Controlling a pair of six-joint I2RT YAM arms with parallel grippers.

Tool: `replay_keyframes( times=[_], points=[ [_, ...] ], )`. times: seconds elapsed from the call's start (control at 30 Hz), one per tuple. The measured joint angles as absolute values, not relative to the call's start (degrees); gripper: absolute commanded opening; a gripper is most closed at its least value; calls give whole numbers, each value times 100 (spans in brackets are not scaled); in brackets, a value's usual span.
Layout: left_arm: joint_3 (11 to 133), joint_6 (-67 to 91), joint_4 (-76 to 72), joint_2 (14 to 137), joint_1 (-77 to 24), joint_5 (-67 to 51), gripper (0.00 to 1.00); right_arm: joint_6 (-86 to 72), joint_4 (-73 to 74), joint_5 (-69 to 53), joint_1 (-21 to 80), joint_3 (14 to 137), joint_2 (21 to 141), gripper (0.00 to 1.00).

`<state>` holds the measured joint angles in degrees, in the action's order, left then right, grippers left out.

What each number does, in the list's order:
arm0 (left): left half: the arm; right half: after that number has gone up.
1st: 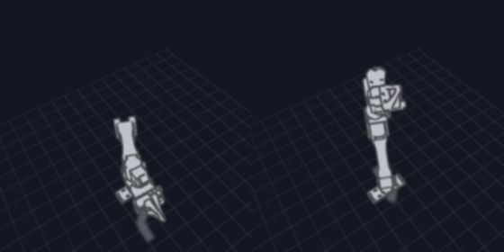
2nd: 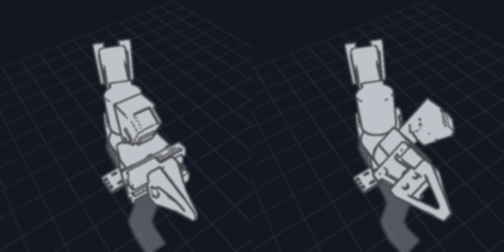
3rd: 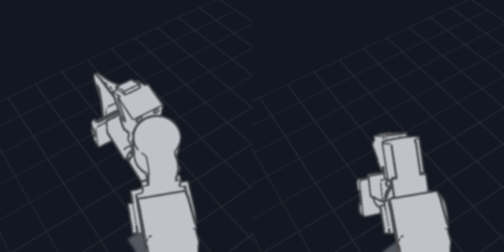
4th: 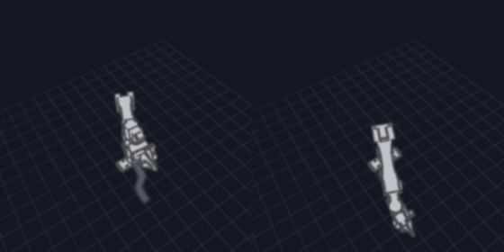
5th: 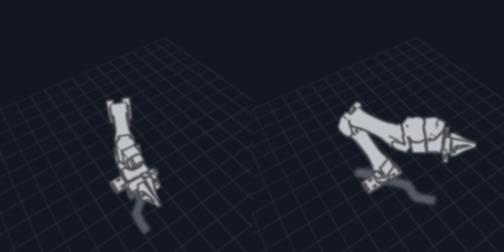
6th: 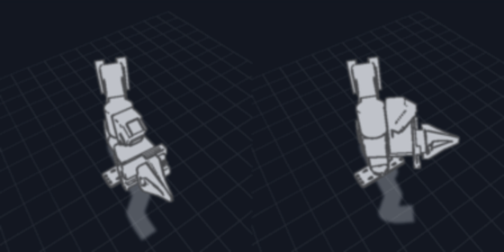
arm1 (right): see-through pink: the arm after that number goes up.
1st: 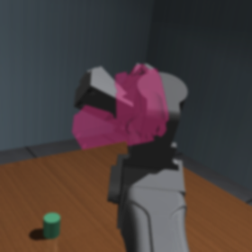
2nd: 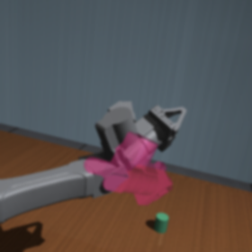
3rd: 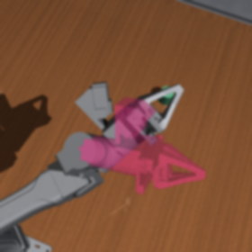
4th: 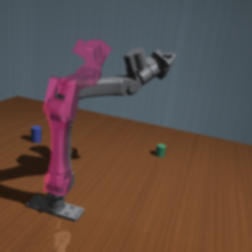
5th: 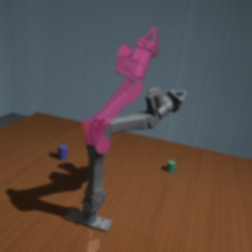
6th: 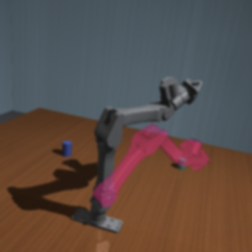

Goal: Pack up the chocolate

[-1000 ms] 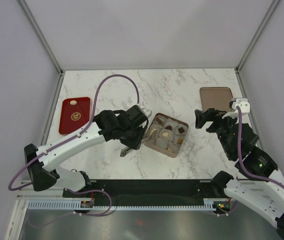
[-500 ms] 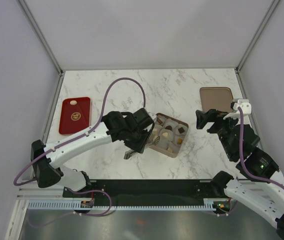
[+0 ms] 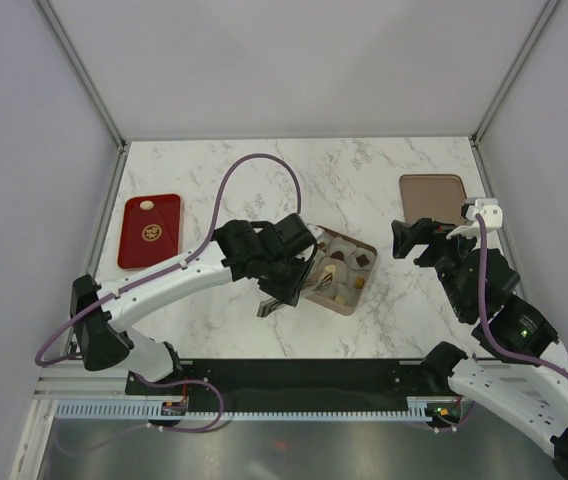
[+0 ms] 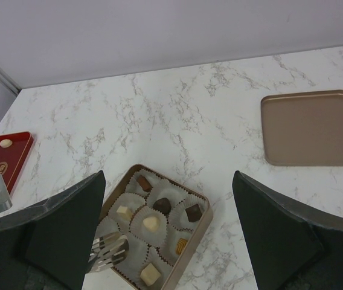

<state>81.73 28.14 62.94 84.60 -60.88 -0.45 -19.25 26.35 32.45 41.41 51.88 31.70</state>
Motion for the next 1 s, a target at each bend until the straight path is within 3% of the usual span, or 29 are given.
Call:
replay_keyframes(
  times=[0.57, 1.0],
  points=[
    [8259, 2808, 6248, 8652, -6088, -54, 45, -1925, 2659, 3247, 4141, 5190, 3144, 95],
    [8353, 2808, 6250, 8665, -6088, -19, 45, -1925, 2663, 3247, 4139, 5190, 3144, 95]
  ],
)
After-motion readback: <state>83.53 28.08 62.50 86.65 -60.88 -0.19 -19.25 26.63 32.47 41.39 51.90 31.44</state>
